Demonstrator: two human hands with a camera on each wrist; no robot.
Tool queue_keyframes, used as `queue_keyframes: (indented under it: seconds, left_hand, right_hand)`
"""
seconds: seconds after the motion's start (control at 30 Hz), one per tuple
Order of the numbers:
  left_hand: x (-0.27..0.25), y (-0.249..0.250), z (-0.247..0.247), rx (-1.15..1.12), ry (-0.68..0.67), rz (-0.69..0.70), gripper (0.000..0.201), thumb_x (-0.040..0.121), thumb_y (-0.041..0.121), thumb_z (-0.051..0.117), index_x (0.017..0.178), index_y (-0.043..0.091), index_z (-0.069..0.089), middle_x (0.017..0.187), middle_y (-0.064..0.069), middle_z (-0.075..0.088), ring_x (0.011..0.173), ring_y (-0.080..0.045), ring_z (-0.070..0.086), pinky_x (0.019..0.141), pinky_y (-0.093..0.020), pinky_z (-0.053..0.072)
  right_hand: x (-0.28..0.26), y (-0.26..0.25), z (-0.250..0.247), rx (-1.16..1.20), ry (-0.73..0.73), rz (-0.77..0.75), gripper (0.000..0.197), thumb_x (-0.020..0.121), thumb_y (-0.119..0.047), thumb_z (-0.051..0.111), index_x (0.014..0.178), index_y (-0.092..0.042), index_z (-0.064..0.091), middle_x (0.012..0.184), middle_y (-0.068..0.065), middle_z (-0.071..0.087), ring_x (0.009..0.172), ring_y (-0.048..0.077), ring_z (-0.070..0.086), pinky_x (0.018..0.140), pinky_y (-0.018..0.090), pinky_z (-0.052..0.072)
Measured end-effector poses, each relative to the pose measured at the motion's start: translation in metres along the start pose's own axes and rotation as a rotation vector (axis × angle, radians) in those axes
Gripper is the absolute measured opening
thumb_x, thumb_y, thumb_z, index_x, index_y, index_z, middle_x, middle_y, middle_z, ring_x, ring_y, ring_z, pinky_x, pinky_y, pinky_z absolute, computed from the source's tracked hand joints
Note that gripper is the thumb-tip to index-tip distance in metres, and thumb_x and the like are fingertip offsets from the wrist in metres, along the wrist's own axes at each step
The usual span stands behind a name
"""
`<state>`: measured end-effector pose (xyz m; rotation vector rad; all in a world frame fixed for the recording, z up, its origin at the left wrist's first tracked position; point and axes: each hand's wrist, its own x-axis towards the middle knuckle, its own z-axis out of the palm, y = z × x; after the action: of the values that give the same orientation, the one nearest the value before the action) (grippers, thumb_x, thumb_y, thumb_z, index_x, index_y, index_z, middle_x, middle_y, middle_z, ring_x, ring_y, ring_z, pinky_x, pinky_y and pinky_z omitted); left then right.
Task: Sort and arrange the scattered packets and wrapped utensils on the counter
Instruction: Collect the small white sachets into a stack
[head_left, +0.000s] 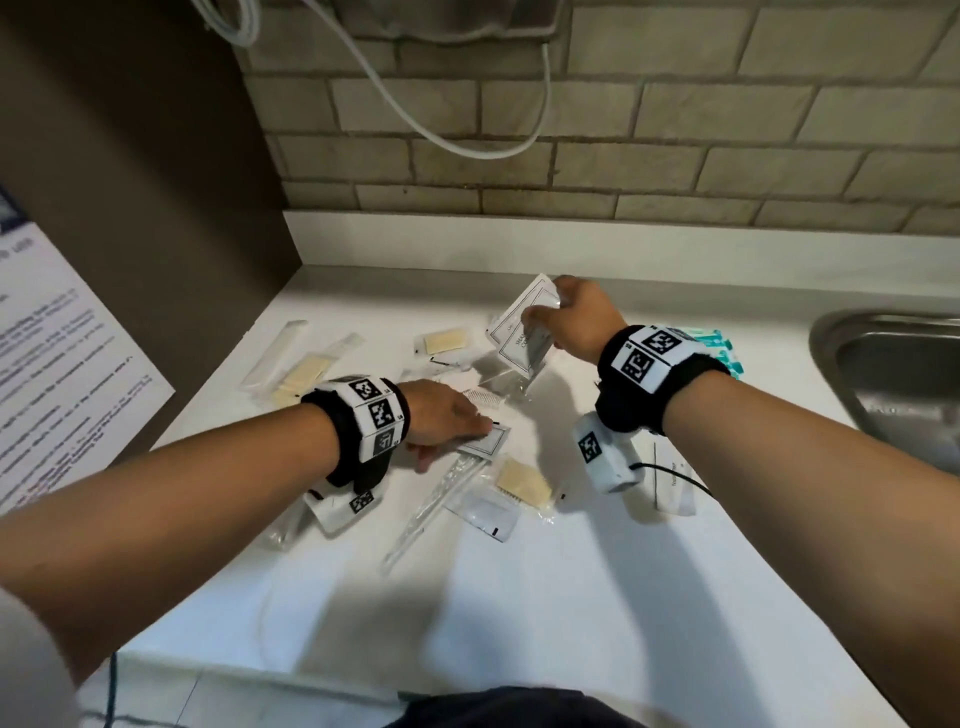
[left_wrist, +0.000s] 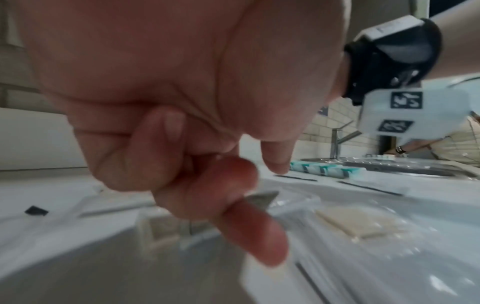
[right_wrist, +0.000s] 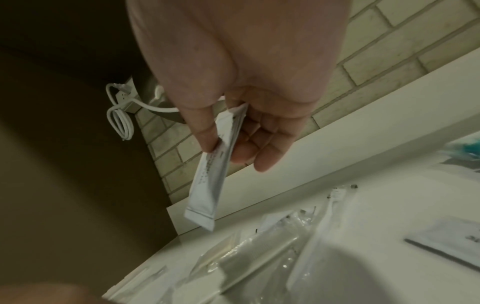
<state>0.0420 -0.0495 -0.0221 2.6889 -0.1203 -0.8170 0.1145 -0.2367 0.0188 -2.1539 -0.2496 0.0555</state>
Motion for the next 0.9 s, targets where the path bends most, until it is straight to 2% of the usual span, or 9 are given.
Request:
queue_keyframes:
  seconds: [0.1, 0.23, 0.33, 0.4, 0.5, 0.67, 0.73, 0.8, 0.9]
  left_hand:
    - [0.001, -0.002, 0.014, -0.197, 0.048, -0.013, 0.044, 0.088, 0.049, 0.060, 0.127, 0.028, 0.057, 0.074, -0.005, 0.067, 0.054, -0.017, 0.057, 0.062, -0.028, 0.049]
    - [-0.002, -0.003, 0.005, 0.012, 0.254, 0.008, 0.034, 0.087, 0.049, 0.061, 0.113, 0.029, 0.069, 0.106, 0.000, 0.068, 0.092, -0.017, 0.059, 0.079, -0.024, 0.042]
    - [-0.006, -0.005, 0.005, -0.063, 0.287, -0.026, 0.026, 0.083, 0.048, 0.066, 0.094, 0.024, 0.070, 0.094, 0.001, 0.065, 0.085, -0.017, 0.057, 0.071, -0.023, 0.040]
    - [-0.007, -0.008, 0.012, -0.131, 0.350, -0.033, 0.020, 0.078, 0.039, 0.074, 0.088, 0.023, 0.068, 0.093, 0.002, 0.066, 0.082, -0.015, 0.058, 0.068, -0.020, 0.039]
    - [-0.011, -0.011, 0.021, -0.231, 0.440, -0.029, 0.031, 0.074, 0.026, 0.080, 0.103, 0.020, 0.068, 0.091, 0.005, 0.063, 0.082, -0.013, 0.057, 0.069, -0.018, 0.041]
    - [-0.017, -0.023, 0.019, -0.568, 0.498, -0.032, 0.044, 0.074, 0.005, 0.076, 0.105, 0.017, 0.048, 0.079, -0.002, 0.061, 0.068, -0.017, 0.058, 0.050, -0.018, 0.043]
    - [-0.019, -0.029, 0.013, -0.743, 0.513, -0.005, 0.048, 0.073, -0.001, 0.075, 0.108, 0.017, 0.047, 0.088, -0.008, 0.062, 0.073, -0.019, 0.060, 0.045, -0.018, 0.045]
    - [-0.024, -0.031, 0.007, -0.824, 0.526, 0.035, 0.041, 0.076, -0.002, 0.075, 0.106, 0.018, 0.056, 0.091, -0.006, 0.063, 0.076, -0.017, 0.062, 0.046, -0.012, 0.045]
    - [-0.028, -0.036, -0.001, -0.820, 0.556, 0.111, 0.022, 0.083, 0.009, 0.072, 0.102, 0.019, 0.069, 0.087, 0.005, 0.065, 0.075, -0.010, 0.062, 0.055, -0.007, 0.044]
  right_hand:
    - [-0.002, -0.005, 0.006, -0.046, -0.052, -0.016, 0.010, 0.081, -0.017, 0.068, 0.079, -0.016, 0.059, 0.075, 0.005, 0.062, 0.058, 0.014, 0.052, 0.065, 0.034, 0.046]
    - [-0.012, -0.009, 0.014, -0.100, -0.184, -0.032, 0.015, 0.083, -0.021, 0.070, 0.082, -0.017, 0.055, 0.082, 0.007, 0.062, 0.075, 0.021, 0.058, 0.073, 0.038, 0.050]
    - [-0.024, -0.013, 0.019, -0.245, -0.377, -0.021, 0.032, 0.088, -0.027, 0.066, 0.072, -0.027, 0.039, 0.073, -0.010, 0.042, 0.066, 0.007, 0.045, 0.059, 0.023, 0.039]
    - [-0.032, -0.013, 0.025, -0.333, -0.449, 0.002, 0.025, 0.090, -0.028, 0.064, 0.077, -0.020, 0.044, 0.076, -0.005, 0.047, 0.069, 0.014, 0.050, 0.062, 0.027, 0.042]
    - [-0.043, -0.012, 0.032, -0.344, -0.498, 0.050, 0.019, 0.091, -0.024, 0.061, 0.091, -0.010, 0.048, 0.083, 0.006, 0.054, 0.075, 0.023, 0.054, 0.065, 0.032, 0.044]
    - [-0.053, -0.006, 0.034, -0.366, -0.529, 0.094, 0.017, 0.096, -0.022, 0.050, 0.081, -0.015, 0.045, 0.081, 0.002, 0.049, 0.068, 0.016, 0.051, 0.059, 0.027, 0.045]
    - [-0.055, -0.006, 0.035, -0.342, -0.525, 0.092, 0.008, 0.096, -0.020, 0.049, 0.099, -0.013, 0.047, 0.087, 0.002, 0.053, 0.076, 0.020, 0.054, 0.069, 0.035, 0.049]
    - [-0.055, -0.008, 0.036, -0.285, -0.506, 0.082, 0.025, 0.094, -0.018, 0.051, 0.117, -0.015, 0.045, 0.093, 0.004, 0.056, 0.083, 0.023, 0.056, 0.072, 0.035, 0.046]
    - [-0.053, -0.016, 0.040, -0.130, -0.441, 0.016, 0.012, 0.090, -0.013, 0.053, 0.096, -0.023, 0.049, 0.094, 0.012, 0.065, 0.086, 0.034, 0.063, 0.072, 0.039, 0.047]
